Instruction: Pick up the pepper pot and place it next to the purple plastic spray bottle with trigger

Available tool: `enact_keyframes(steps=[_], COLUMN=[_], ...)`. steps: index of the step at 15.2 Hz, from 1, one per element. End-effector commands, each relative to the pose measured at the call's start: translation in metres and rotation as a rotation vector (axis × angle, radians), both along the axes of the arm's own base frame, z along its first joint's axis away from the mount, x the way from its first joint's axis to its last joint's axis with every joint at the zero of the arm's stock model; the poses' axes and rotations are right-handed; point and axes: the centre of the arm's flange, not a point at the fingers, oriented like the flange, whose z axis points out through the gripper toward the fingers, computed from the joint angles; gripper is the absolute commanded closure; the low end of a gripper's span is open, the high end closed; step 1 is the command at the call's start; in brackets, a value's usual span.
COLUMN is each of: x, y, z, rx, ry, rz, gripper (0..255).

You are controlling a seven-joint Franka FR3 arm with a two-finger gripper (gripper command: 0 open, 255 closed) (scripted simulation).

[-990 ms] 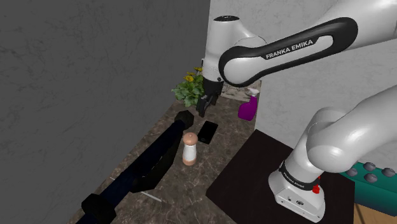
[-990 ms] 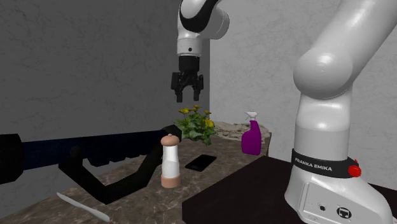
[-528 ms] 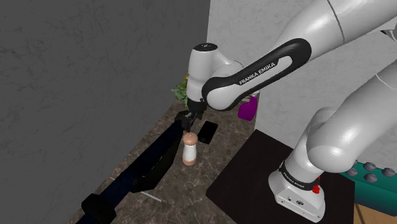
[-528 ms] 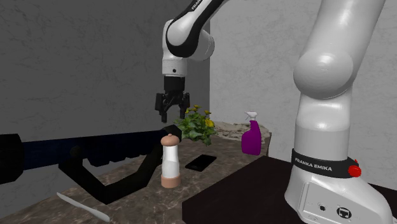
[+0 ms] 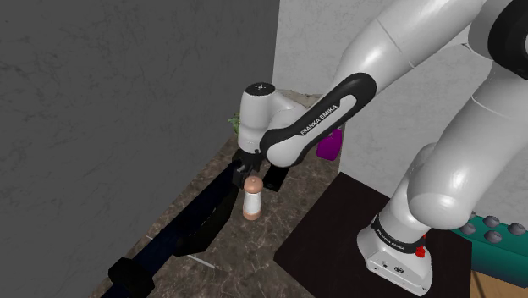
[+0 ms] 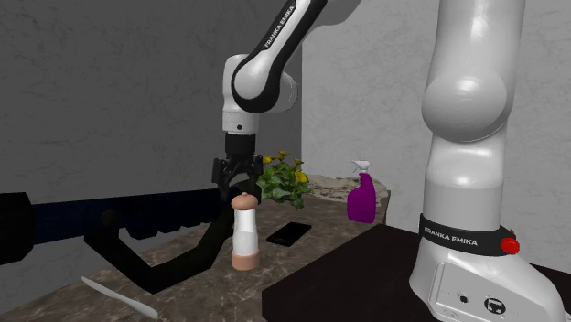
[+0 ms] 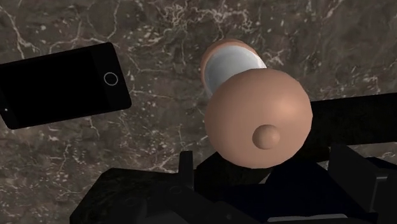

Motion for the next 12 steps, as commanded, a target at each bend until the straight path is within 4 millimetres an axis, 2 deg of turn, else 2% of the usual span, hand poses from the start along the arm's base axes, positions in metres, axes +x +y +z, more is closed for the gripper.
enact_keyframes(steps=[1, 2, 10, 11, 12], x=[0.0013, 0.0021, 0.002, 0.002, 0.002], y=[0.0004, 0.0003, 0.0003, 0.0003, 0.0003], z=[-0.0102, -0.0185, -0.0185, -0.0185, -0.0185], rx=[0.0, 0.0, 0.0, 0.0, 0.0], ry=[0.0, 0.0, 0.0, 0.0, 0.0], rz=[0.0, 0.0, 0.0, 0.0, 0.0], gripper=[0, 0, 0, 255, 255])
